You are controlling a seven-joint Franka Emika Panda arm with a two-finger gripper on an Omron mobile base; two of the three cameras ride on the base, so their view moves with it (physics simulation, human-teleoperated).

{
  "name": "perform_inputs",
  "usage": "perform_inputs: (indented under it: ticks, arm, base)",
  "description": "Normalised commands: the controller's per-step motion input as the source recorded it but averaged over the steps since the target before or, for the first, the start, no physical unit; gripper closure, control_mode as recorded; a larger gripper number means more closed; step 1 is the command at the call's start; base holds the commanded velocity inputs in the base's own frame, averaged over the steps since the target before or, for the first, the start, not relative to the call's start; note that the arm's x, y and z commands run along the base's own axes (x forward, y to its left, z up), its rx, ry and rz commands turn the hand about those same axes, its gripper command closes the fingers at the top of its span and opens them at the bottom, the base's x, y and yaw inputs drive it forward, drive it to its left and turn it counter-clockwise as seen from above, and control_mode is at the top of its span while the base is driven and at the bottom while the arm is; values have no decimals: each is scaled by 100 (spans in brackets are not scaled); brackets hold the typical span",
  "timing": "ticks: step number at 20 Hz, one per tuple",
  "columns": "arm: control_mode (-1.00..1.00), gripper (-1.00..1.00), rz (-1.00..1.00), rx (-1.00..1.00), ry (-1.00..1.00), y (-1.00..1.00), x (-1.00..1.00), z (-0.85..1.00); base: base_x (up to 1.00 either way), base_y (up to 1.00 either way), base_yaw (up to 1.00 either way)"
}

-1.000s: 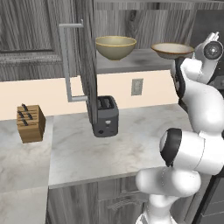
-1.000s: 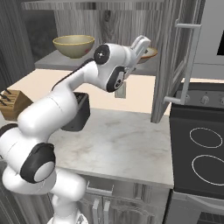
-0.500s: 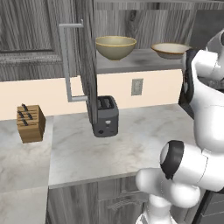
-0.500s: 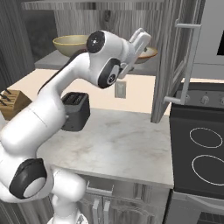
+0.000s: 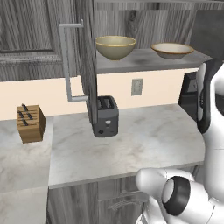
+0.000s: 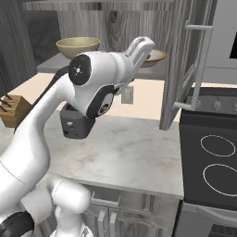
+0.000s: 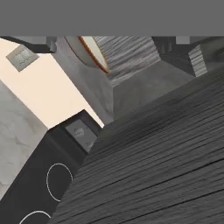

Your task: Open the cabinet. Pick the bowls from the counter and place them in the cabinet. Then close the cabinet.

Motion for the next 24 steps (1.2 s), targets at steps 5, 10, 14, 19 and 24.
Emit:
perform_inputs:
  ticks: [5, 10, 14, 19, 24]
  arm:
    - [-100, -100, 0, -5, -16, 16, -89, 0]
    - [-100, -100, 0, -1, -6, 12, -79, 0]
    - [-100, -100, 0, 0, -1, 10, -75, 0]
    - [-100, -100, 0, 0, 0, 8, -73, 0]
    - [-100, -100, 0, 0, 0, 1, -67, 0]
  base:
    - [0, 0, 0]
    - [0, 0, 0]
    - [0, 0, 0]
    - [0, 0, 0]
    - [0, 0, 0]
